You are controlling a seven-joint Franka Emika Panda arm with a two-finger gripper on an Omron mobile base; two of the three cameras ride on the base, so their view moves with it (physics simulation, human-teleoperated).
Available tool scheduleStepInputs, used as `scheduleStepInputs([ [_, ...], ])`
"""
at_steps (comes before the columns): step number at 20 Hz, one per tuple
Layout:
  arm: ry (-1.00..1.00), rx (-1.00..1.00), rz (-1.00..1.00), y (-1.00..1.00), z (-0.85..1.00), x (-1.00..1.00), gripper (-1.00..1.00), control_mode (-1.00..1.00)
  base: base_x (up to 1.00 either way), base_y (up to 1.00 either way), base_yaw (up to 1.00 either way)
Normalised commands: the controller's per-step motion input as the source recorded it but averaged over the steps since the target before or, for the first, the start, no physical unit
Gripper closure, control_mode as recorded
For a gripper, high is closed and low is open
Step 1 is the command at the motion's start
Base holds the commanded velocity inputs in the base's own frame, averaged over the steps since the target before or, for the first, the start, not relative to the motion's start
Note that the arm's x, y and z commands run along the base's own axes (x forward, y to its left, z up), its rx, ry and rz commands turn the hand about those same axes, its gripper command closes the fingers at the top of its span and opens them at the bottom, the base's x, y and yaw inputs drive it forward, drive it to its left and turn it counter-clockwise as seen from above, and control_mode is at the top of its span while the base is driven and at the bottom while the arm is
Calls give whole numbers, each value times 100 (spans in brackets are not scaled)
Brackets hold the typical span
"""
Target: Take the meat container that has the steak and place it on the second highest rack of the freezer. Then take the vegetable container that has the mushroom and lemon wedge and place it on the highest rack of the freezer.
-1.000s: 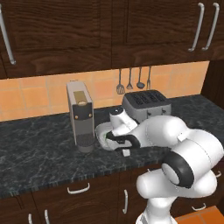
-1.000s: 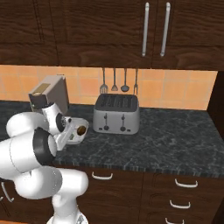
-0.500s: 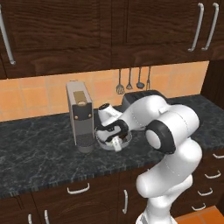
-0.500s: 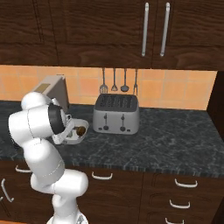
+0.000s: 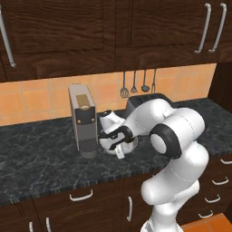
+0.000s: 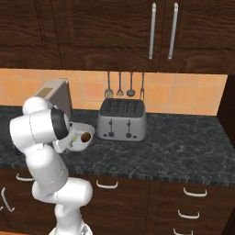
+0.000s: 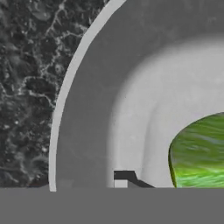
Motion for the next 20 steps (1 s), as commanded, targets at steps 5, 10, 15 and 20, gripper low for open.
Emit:
scheduleStepInputs([
  [5, -29, -1, 0, 0, -14, -2, 100, -100, 0, 0, 0],
  [10, -48, -7, 3, 0, -7, 0, 100, -100, 0, 0, 0],
  [15, -27, 4, 10, 0, 17, -2, 100, -100, 0, 0, 0],
  [20, -1, 14, 16, -4, 70, -23, 100, -100, 0, 0, 0],
])
